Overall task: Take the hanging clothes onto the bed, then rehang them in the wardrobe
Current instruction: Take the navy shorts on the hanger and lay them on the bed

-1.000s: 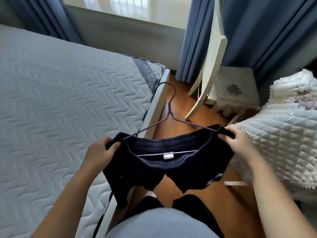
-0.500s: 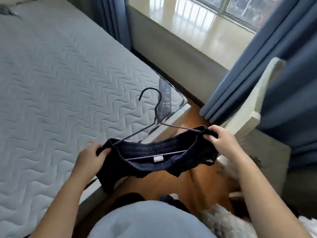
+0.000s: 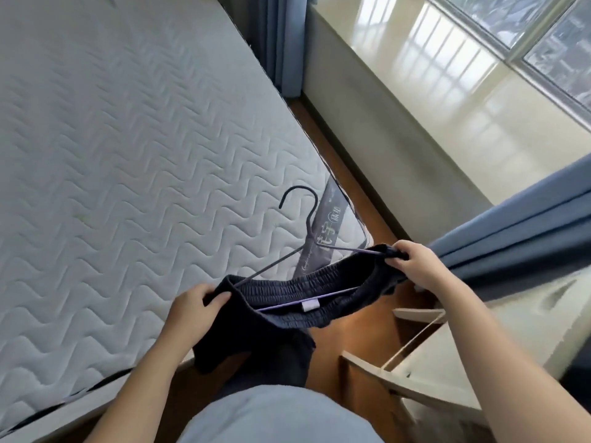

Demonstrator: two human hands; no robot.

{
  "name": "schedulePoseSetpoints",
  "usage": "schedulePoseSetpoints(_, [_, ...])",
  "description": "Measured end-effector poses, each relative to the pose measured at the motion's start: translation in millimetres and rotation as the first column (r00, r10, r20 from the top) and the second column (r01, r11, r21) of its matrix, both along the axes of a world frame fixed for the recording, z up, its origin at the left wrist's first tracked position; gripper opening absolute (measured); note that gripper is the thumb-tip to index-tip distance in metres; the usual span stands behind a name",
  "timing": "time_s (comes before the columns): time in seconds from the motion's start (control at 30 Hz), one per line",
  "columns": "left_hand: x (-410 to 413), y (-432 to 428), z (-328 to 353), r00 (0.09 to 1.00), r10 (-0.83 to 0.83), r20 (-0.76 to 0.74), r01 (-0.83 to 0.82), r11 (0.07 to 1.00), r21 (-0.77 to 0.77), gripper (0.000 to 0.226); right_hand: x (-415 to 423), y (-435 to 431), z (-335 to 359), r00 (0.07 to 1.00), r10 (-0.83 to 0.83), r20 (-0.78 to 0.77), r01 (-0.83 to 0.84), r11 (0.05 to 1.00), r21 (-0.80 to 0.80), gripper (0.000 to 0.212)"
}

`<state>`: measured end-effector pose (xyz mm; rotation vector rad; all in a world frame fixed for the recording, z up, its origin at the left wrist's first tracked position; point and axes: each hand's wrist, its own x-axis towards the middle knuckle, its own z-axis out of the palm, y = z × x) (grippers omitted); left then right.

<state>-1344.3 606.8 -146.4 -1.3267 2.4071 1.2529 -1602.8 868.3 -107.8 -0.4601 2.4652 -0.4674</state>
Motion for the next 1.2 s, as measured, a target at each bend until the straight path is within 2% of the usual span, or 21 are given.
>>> schedulePoseSetpoints(0.1, [-52, -16, -11, 0.998, -0.044, 0.038, 0.043, 0.998, 0.035, 0.024, -42, -8, -8, 0.999, -0.031, 0.02, 0.03, 0.999, 0.045, 0.002])
schedulePoseSetpoints(0.2, [-97, -26, -15, 0.997, -0.075, 0.036, 0.073, 0.996, 0.06, 0.015, -86, -17, -19, 0.999, -0.04, 0.022, 0.038, 0.995, 0.093, 0.003])
schedulePoseSetpoints(0.33, [-143, -37, -18, 0.993, -0.114, 0.043, 0.112, 0.992, 0.054, 0.022, -133, -34, -30, 0.998, -0.051, 0.022, 0.048, 0.994, 0.101, 0.005])
schedulePoseSetpoints(0.5, [-174, -59, -31, 0.999, -0.023, 0.046, 0.019, 0.996, 0.093, 0.024, -175, -61, -44, 0.999, -0.022, 0.033, 0.019, 0.994, 0.112, 0.006])
schedulePoseSetpoints(0.7, [-209, -101, -60, 0.988, 0.107, 0.114, -0.121, 0.986, 0.116, 0.024, -230, -123, -74, 0.993, 0.111, 0.035, -0.114, 0.985, 0.13, 0.011])
schedulePoseSetpoints(0.8, [-231, -126, -81, 0.975, 0.133, 0.178, -0.153, 0.983, 0.106, 0.026, -262, -156, -98, 0.979, 0.194, 0.059, -0.2, 0.97, 0.135, 0.01])
schedulePoseSetpoints(0.97, [-274, -166, -125, 0.964, 0.153, 0.218, -0.17, 0.984, 0.058, 0.03, -318, -202, -145, 0.969, 0.243, 0.038, -0.246, 0.957, 0.152, 0.016])
schedulePoseSetpoints(1.2, [-334, -213, -186, 0.961, 0.222, 0.163, -0.226, 0.974, 0.005, 0.03, -387, -253, -199, 0.965, 0.257, -0.046, -0.252, 0.964, 0.088, 0.018])
